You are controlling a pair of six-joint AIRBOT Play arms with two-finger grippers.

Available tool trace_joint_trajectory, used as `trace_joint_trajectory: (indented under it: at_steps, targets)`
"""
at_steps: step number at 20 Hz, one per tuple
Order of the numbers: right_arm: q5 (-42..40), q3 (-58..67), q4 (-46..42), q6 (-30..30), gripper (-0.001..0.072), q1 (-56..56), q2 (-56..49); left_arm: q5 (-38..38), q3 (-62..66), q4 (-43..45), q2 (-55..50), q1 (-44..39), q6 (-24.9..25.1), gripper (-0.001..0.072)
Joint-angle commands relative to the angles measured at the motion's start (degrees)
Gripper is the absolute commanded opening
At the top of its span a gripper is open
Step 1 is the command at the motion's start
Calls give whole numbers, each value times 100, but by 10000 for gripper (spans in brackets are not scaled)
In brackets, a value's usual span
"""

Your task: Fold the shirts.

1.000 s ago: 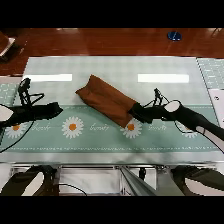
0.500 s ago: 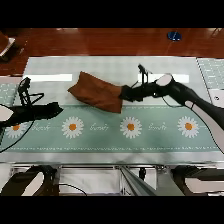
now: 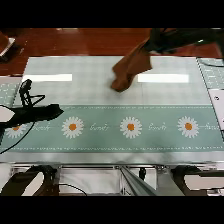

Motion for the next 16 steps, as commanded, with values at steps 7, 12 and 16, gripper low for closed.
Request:
trace_joint_trajectory:
  at_steps: [7, 12, 16]
  targets:
    - [2251, 597, -313, 509, 27, -3047, 811, -111, -175, 0, 4, 4, 79, 17]
    - [3141, -258, -1963, 625, 27, -3912, 1598, -68, -175, -2, 4, 4, 109, 17]
    - [3209, -1915, -3027, 651, 27, -4826, 2691, -42, -175, -2, 4, 4, 111, 17]
